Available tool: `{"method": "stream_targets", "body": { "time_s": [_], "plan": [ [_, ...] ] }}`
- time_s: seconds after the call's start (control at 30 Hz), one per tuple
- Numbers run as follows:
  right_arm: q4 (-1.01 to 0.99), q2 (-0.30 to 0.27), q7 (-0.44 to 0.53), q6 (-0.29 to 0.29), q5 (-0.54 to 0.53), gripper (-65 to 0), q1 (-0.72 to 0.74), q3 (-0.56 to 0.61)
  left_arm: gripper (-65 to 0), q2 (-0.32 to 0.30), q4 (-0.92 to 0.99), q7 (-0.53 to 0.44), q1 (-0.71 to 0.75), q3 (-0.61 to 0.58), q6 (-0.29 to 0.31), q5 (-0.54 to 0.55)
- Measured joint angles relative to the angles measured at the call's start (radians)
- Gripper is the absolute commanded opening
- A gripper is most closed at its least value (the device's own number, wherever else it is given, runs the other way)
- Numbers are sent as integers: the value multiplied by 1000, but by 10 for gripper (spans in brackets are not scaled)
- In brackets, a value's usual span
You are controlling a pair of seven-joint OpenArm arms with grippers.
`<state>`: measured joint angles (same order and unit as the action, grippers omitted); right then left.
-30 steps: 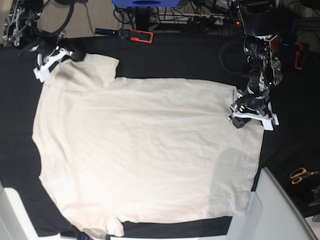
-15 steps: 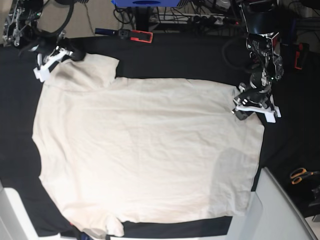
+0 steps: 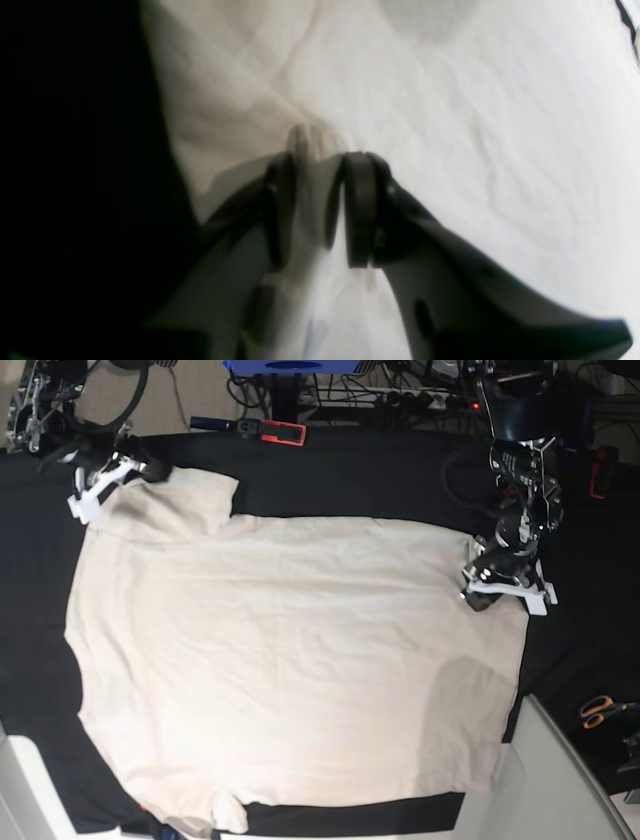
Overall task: Fold the T-shirt properly
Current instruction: 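Pinch the hem corner with the left gripper and lift it, then lift both held corners and pull the shirt edge taut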
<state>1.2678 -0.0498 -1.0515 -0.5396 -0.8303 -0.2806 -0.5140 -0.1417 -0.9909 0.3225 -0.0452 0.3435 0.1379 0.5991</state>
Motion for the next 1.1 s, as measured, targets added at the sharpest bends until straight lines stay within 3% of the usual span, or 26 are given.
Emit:
{"method": "stream_targets", "body": {
  "time_s": [0.2, 0.33, 0.7, 0.93, 1.1],
  "plan": [
    [0, 0, 0, 0, 0, -650, 0, 0, -505, -3, 22, -19, -7, -5, 9, 4],
    [0, 0, 0, 0, 0, -650, 0, 0, -650, -18, 20, -24, -5, -64, -3, 1],
    [69, 1, -16, 3, 5, -644, -19, 1, -650, -36, -214, 48, 122, -79, -6, -4],
    [288, 1, -9, 7, -15, -650, -86, 34, -650, -43, -401, 46, 252, 76, -11, -8],
    [288, 3, -98, 7, -3, -650, -101, 27, -650, -42, -496, 41, 348, 114, -10, -2]
  ]
}}
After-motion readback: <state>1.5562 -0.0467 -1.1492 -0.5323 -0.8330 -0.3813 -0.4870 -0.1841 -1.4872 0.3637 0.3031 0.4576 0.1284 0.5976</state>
